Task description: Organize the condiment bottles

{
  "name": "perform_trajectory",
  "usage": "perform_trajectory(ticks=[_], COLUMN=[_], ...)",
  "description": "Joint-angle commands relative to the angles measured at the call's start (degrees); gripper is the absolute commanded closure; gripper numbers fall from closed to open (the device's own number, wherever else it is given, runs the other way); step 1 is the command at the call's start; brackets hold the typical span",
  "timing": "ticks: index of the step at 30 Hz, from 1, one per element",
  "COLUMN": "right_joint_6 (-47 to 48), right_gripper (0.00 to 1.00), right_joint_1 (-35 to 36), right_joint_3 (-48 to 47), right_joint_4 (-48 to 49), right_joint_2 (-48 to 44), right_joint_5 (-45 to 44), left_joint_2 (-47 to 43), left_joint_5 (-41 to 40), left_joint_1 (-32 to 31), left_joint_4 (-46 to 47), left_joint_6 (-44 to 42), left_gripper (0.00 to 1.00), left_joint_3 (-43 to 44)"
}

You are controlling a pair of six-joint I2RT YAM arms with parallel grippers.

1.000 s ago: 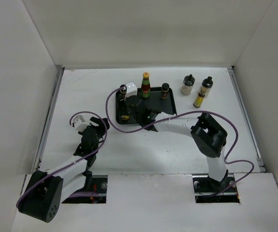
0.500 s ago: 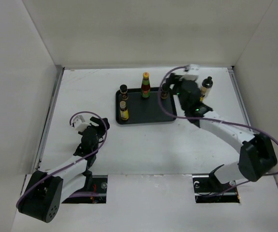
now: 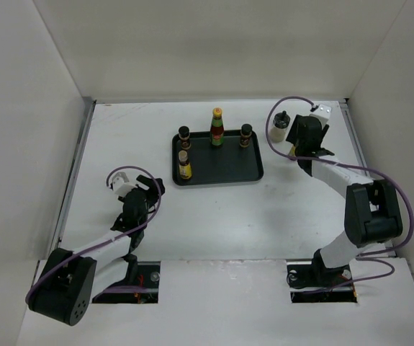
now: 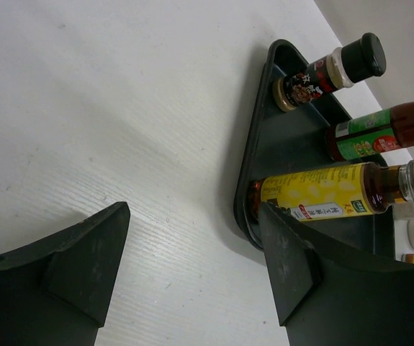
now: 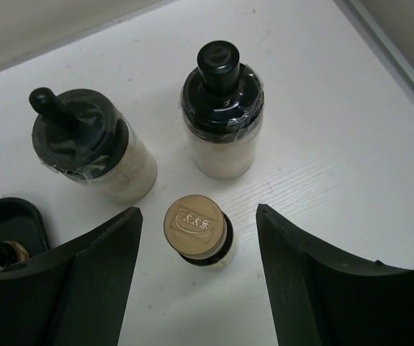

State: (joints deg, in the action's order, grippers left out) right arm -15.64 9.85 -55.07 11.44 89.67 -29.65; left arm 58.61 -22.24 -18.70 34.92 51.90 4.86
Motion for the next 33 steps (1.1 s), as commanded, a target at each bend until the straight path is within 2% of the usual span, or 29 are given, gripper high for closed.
perform_trajectory(ticks=[1,5,9,15,23,33], right_joint_6=[-1.06,-1.06,0.08,1.05,0.96,0.17], right_gripper=[0.33,0.56,0.70,0.72,0.71,0.70], right_joint_1=[-0.93,-0.84,0.03,9.16,22.09,27.11], right_joint_3=[-4.16,-4.26,-1.89,0.49,1.98,3.12], right_joint_4=[0.69,2.00,5.25,5.35,6.75,7.54], right_joint_2=[1.82,2.44,-0.36,-7.92,-8.11,-2.75], right_joint_5=[2.31,1.61,-0.93,-2.35,-1.73,-1.64], left_joint_2=[0.19,-0.16,0.63,1.42,0.98,0.72], left_joint_5=[0.79,0.35,1.06,1.06,1.23,0.71], left_joint_1=[-0.24,-0.24,-0.24,-0.24,-0.24,-0.24], left_joint_4=[3.14,3.14,3.14,3.23,3.23,3.23], left_joint_6=[0.22,0.22,0.22,0.22,0.31,0.22], left_gripper=[0.29,0.29,0.29,0.29,0.29,0.29], left_joint_3=[1.20,1.20,1.38,1.73,1.47,1.55])
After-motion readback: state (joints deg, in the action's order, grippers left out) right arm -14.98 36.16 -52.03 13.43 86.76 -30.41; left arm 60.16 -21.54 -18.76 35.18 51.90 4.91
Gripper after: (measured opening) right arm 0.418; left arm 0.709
